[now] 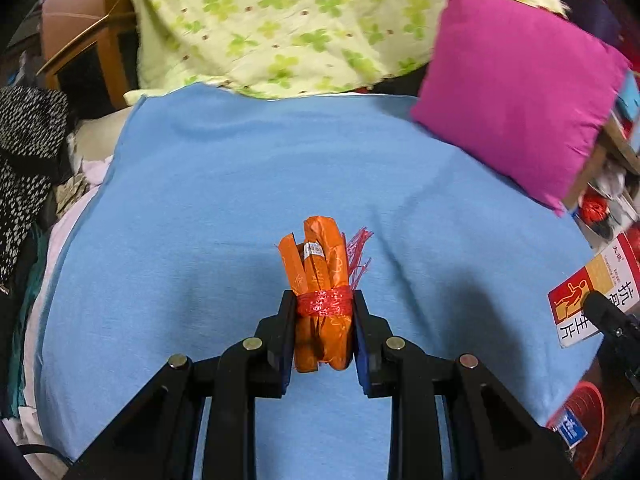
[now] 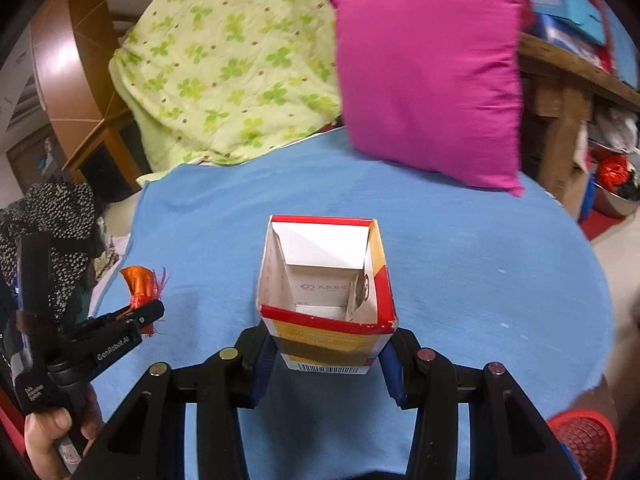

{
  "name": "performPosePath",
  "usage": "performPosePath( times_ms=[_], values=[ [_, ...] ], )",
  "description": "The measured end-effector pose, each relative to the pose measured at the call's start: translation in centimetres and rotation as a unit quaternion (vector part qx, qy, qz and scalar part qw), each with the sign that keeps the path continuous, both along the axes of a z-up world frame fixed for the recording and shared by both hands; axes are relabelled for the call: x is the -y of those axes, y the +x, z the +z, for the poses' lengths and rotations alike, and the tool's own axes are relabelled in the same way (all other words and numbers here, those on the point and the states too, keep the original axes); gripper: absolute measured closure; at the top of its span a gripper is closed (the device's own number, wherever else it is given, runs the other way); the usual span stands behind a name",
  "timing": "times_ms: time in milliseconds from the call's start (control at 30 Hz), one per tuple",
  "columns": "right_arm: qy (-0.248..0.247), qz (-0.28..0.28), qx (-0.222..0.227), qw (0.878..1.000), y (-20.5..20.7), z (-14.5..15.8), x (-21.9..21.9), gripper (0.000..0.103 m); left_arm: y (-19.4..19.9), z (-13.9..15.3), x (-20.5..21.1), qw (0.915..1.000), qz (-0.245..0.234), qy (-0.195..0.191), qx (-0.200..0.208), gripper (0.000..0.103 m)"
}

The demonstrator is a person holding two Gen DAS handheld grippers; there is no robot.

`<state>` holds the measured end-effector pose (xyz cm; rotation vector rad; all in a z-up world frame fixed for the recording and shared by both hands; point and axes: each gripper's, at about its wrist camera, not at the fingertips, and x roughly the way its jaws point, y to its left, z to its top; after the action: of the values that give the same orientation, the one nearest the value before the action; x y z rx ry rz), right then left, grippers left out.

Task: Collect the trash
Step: 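Carry the paper carton and orange bag in both tools over the red basket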

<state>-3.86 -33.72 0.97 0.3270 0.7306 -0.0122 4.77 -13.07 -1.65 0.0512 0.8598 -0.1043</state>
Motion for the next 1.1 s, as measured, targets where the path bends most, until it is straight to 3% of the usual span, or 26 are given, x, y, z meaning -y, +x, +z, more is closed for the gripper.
performPosePath(
  times_ms=[667,1100],
  values=[
    [-0.004,-0.099,-0.035,0.994,-8.7,-2.9,8.0,0.055,-3.6,-0.2,6.5,0.9964,-0.083,0.000,-0.015,0.076],
    [-0.013,-0.184,-0.084,0.979,-16.4,-5.1,13.4,0.055,-7.1,-0.3,12.4,0.9865,-0.163,-0.006,-0.018,0.076]
  ],
)
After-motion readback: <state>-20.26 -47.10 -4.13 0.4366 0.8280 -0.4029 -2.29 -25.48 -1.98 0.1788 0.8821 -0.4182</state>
